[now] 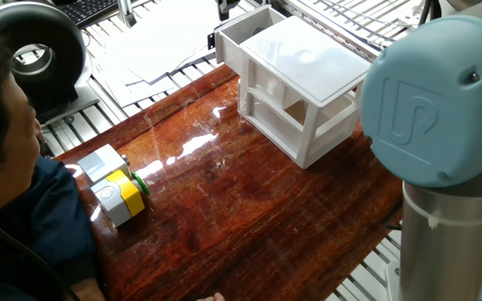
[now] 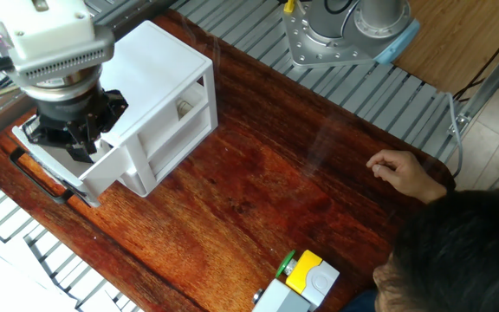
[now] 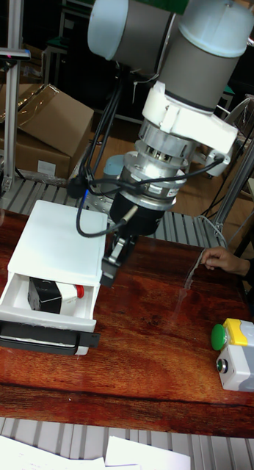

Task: Take something out of a drawer

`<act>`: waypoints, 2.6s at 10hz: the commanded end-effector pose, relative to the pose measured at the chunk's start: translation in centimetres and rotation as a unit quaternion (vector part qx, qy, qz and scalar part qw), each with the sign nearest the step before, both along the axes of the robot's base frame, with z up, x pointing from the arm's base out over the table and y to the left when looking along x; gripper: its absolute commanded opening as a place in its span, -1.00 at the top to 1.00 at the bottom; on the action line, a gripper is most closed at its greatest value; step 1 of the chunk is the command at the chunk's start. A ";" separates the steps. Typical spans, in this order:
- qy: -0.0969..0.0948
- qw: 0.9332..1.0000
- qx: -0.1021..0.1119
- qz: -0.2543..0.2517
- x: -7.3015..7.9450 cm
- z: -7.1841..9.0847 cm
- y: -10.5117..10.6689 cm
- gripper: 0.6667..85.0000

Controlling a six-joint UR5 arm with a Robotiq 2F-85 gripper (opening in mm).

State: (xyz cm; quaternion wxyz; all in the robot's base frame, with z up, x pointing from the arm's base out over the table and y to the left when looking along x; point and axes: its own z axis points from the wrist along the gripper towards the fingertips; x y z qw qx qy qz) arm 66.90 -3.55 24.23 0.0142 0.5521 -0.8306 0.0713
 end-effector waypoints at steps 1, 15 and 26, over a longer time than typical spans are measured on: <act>0.002 0.998 -0.007 -0.064 -0.9 0.3 -0.5 0.99; 0.016 0.997 -0.002 0.074 -0.3 -0.2 -0.2 0.99; 0.005 0.999 -0.028 0.043 -1.6 2.7 4.1 0.99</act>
